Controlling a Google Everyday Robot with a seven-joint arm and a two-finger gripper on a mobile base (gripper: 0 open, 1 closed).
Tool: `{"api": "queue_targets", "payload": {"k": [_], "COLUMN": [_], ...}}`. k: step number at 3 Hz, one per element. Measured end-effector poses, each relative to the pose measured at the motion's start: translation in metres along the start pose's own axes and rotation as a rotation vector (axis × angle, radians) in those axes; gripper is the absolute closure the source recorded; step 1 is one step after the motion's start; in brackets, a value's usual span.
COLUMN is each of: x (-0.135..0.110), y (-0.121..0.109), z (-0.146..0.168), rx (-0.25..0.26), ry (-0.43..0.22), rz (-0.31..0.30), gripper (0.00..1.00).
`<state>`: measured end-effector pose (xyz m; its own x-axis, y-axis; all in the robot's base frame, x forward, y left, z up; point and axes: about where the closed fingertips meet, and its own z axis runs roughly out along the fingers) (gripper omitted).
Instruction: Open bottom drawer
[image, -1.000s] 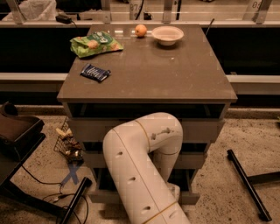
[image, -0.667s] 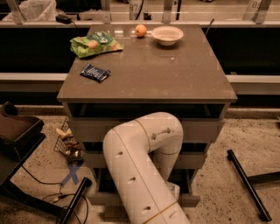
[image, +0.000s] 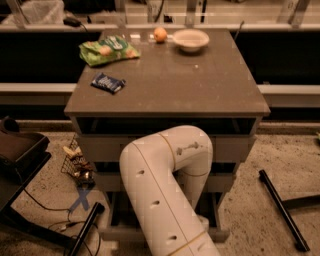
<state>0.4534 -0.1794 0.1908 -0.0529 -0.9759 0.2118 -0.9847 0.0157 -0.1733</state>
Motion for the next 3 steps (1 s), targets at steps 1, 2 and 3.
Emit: {"api": "queue_targets", "payload": {"k": [1,2,3], "x": [0.0,0.0002,0.0004], "y": [-0.0001,0.0006,0.0013], "z": [0.0,0.0005,0.0009], "rx": [0.0,-0.001,-0.002], "ry": [0.0,0.0,0.001], "rz": [0.0,0.0,0.0], "gripper": [1.0,0.82,0.59]}}
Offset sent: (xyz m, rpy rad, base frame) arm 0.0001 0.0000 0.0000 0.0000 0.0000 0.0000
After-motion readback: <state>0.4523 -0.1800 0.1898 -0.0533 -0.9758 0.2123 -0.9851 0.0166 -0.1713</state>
